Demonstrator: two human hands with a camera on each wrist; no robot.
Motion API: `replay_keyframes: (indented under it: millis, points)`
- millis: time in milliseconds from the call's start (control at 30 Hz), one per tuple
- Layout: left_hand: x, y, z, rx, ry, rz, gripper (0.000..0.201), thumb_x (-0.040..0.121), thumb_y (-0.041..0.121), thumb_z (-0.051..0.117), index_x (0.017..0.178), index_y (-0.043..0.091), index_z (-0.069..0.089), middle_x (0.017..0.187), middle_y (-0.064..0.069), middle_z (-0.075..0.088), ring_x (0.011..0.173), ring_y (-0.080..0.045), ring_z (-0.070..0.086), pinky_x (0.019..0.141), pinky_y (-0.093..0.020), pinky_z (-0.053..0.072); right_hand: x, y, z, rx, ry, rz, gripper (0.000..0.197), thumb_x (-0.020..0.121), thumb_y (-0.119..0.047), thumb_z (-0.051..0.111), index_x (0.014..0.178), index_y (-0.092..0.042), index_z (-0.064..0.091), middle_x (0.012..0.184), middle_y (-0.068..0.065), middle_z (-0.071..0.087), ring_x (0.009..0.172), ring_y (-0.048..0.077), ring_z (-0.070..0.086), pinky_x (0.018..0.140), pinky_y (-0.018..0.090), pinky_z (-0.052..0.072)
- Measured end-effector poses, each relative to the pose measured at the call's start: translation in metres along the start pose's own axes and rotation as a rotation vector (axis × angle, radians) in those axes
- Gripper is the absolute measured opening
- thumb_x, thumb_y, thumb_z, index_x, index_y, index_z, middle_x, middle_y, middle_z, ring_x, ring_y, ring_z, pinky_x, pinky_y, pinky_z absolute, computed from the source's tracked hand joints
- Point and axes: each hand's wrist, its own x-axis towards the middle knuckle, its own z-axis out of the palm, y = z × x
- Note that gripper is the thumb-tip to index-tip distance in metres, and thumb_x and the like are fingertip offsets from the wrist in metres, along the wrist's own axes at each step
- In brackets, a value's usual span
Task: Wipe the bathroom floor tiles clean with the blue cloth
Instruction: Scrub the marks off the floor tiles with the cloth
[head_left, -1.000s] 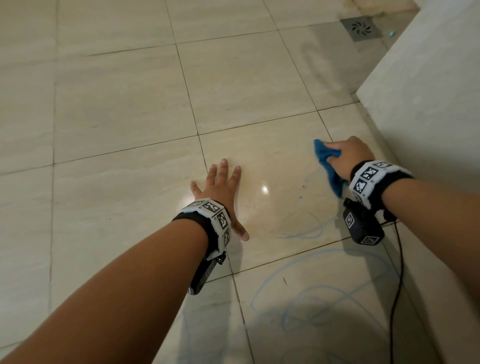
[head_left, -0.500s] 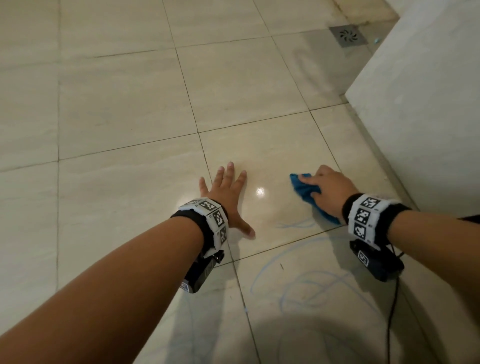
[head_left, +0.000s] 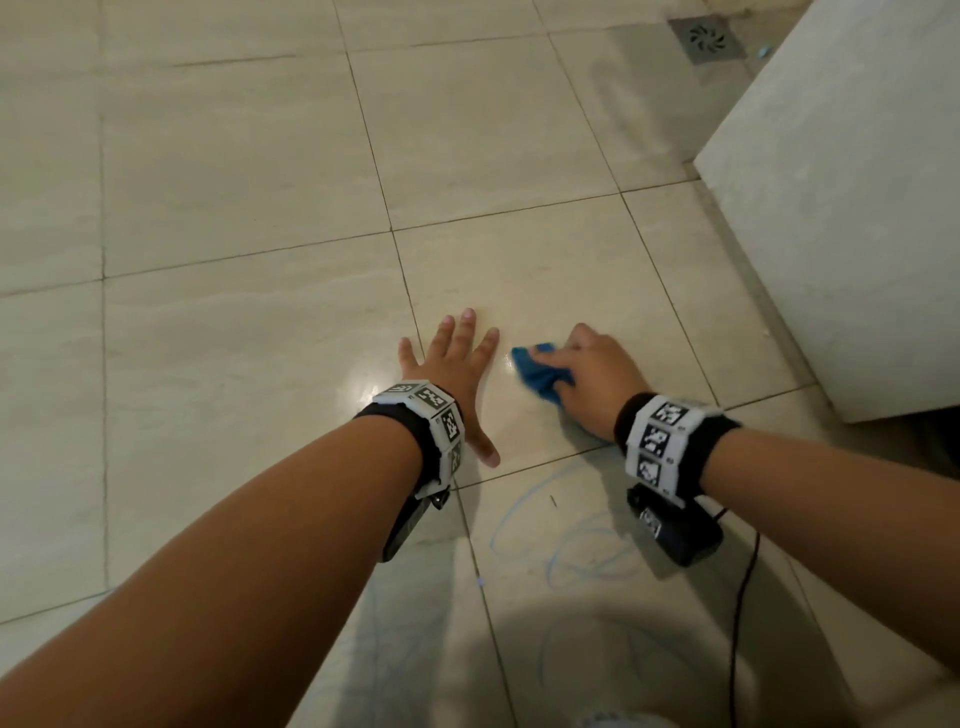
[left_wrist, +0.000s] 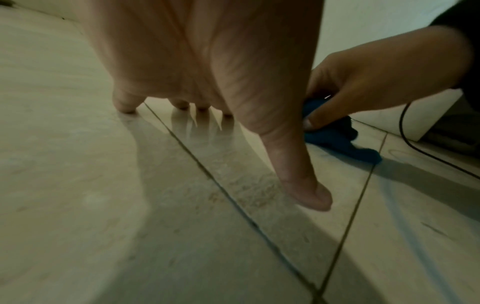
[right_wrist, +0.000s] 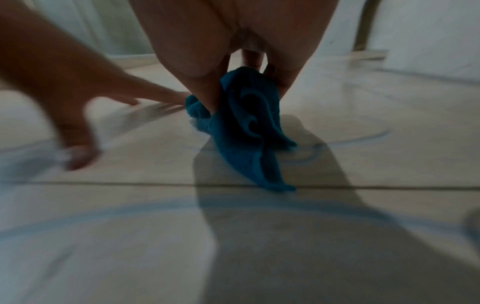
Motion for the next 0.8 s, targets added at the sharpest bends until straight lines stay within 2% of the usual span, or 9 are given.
replay_keyframes:
  millis: [100, 200, 267, 333, 433, 533, 667, 733, 800]
  points:
    - [-0.001, 0.001, -0.001, -0.008, 0.004, -0.004, 0.147, 0.054, 0.063, 0.083, 0.149, 0.027, -0.023, 0.154, -0.003, -0.036, 0.144, -0.025, -0.026, 0.115, -0.063, 0.0, -0.006, -0.01, 0.001, -0.071, -0.1, -0.189, 0.034, 0.089, -0.016, 0.054, 0.121, -0.024, 0.063, 0.091, -0.001, 0.042, 0.081, 0.014, 0.043, 0.072, 0.026, 0.037]
    - [0.0, -0.001, 0.001, -0.019, 0.017, 0.0, 0.147, 0.054, 0.063, 0.083, 0.149, 0.028, -0.023, 0.154, -0.002, -0.035, 0.144, -0.024, -0.025, 0.115, -0.063, 0.0, 0.024, 0.018, -0.021, -0.046, 0.002, 0.007, 0.033, 0.091, -0.023, 0.052, 0.122, -0.016, 0.06, 0.086, -0.003, 0.04, 0.08, 0.018, 0.047, 0.068, 0.024, 0.033]
    - [0.0, -0.001, 0.001, -0.024, 0.017, 0.003, 0.147, 0.054, 0.062, 0.083, 0.149, 0.028, -0.023, 0.154, -0.001, -0.035, 0.144, -0.024, -0.026, 0.115, -0.063, 0.0, 0.035, 0.036, -0.032, -0.078, 0.01, 0.15, 0.038, 0.092, -0.025, 0.052, 0.128, -0.014, 0.054, 0.092, -0.001, 0.04, 0.091, 0.026, 0.052, 0.071, 0.023, 0.032]
    - [-0.001, 0.0, 0.001, -0.023, 0.018, 0.005, 0.147, 0.054, 0.062, 0.084, 0.149, 0.028, -0.023, 0.154, -0.002, -0.035, 0.144, -0.024, -0.026, 0.115, -0.063, -0.001, 0.029, 0.033, -0.03, -0.106, 0.009, 0.169, 0.04, 0.091, -0.027, 0.053, 0.13, -0.016, 0.052, 0.099, 0.004, 0.042, 0.092, 0.025, 0.052, 0.073, 0.024, 0.034]
    - [0.0, 0.001, -0.001, -0.016, 0.013, -0.005, 0.147, 0.054, 0.062, 0.084, 0.149, 0.028, -0.023, 0.154, -0.002, -0.035, 0.144, -0.025, -0.025, 0.114, -0.063, -0.001, -0.006, -0.002, -0.007, -0.061, -0.096, -0.06, 0.036, 0.089, -0.021, 0.055, 0.125, -0.026, 0.058, 0.095, -0.001, 0.041, 0.084, 0.015, 0.043, 0.073, 0.024, 0.033]
    - [0.0, 0.001, -0.001, -0.019, 0.007, -0.01, 0.147, 0.054, 0.062, 0.084, 0.149, 0.028, -0.023, 0.154, -0.003, -0.035, 0.145, -0.025, -0.025, 0.114, -0.063, -0.001, -0.024, -0.02, 0.001, -0.072, -0.203, -0.232, 0.042, 0.088, -0.017, 0.057, 0.126, -0.037, 0.057, 0.095, -0.003, 0.039, 0.089, 0.017, 0.044, 0.079, 0.029, 0.039]
    - [-0.001, 0.0, 0.0, -0.029, 0.023, 0.004, 0.147, 0.054, 0.062, 0.084, 0.15, 0.028, -0.022, 0.154, -0.002, -0.034, 0.144, -0.024, -0.025, 0.114, -0.063, -0.001, 0.007, 0.02, -0.03, -0.101, -0.053, -0.052, 0.037, 0.09, -0.016, 0.053, 0.126, -0.024, 0.058, 0.096, 0.004, 0.04, 0.088, 0.025, 0.047, 0.078, 0.028, 0.038]
    - [-0.002, 0.0, 0.0, -0.04, 0.019, 0.007, 0.147, 0.054, 0.061, 0.084, 0.149, 0.028, -0.022, 0.154, -0.001, -0.035, 0.144, -0.024, -0.026, 0.114, -0.063, -0.002, 0.014, 0.037, -0.037, -0.077, -0.01, 0.073, 0.036, 0.092, -0.021, 0.051, 0.127, -0.016, 0.056, 0.094, 0.003, 0.039, 0.087, 0.021, 0.046, 0.072, 0.02, 0.031]
    - [-0.001, 0.0, 0.0, -0.036, 0.016, 0.006, 0.147, 0.054, 0.061, 0.084, 0.149, 0.028, -0.023, 0.154, -0.001, -0.035, 0.144, -0.024, -0.026, 0.114, -0.063, -0.002, 0.01, 0.035, -0.028, -0.101, 0.012, 0.048, 0.035, 0.092, -0.023, 0.053, 0.124, -0.011, 0.057, 0.089, 0.0, 0.039, 0.081, 0.014, 0.046, 0.065, 0.017, 0.029]
